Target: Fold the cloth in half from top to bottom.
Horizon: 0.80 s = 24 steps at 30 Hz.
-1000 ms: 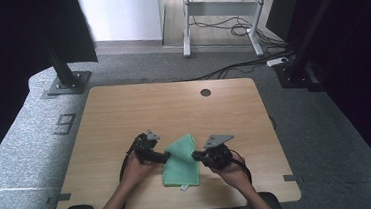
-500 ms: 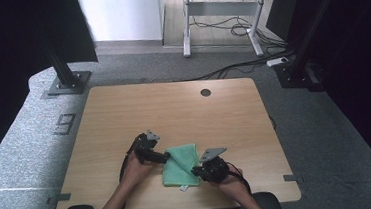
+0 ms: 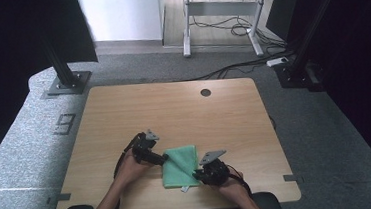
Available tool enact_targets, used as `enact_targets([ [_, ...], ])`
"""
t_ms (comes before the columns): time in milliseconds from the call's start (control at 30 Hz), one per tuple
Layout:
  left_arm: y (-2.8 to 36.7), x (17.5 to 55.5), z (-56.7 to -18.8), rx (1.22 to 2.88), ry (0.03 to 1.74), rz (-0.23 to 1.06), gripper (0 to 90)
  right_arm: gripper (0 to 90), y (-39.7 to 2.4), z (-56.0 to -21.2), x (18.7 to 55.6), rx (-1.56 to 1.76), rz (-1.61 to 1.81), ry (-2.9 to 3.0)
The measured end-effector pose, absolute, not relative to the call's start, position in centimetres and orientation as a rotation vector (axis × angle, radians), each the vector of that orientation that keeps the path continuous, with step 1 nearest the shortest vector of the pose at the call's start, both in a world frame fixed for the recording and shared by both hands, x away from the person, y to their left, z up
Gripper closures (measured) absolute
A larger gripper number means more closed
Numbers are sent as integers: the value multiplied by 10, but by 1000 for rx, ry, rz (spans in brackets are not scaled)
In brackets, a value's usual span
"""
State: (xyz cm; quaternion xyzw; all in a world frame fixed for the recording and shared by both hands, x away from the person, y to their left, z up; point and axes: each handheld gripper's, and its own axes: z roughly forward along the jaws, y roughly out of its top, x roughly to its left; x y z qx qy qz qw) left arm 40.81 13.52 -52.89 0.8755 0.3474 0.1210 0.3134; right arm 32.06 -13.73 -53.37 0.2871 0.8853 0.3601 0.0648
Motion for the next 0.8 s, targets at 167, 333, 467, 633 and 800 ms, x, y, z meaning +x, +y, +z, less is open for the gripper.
enact_targets([
  [167, 133, 410, -511, 2287, 864, 315, 18, 784, -137, -535, 320, 871, 1086, 2667],
  [333, 127, 415, -503, 2295, 819, 265, 30, 782, -136, -534, 320, 876, 1080, 2662],
  [467, 129, 412, -503, 2320, 816, 274, 36, 781, -136, -535, 319, 882, 1083, 2659],
  [633, 139, 407, -506, 2327, 825, 258, 41, 778, -135, -535, 319, 881, 1079, 2655],
  [800, 142, 407, -496, 2283, 823, 247, 44, 776, -135, -535, 319, 881, 1080, 2653],
])
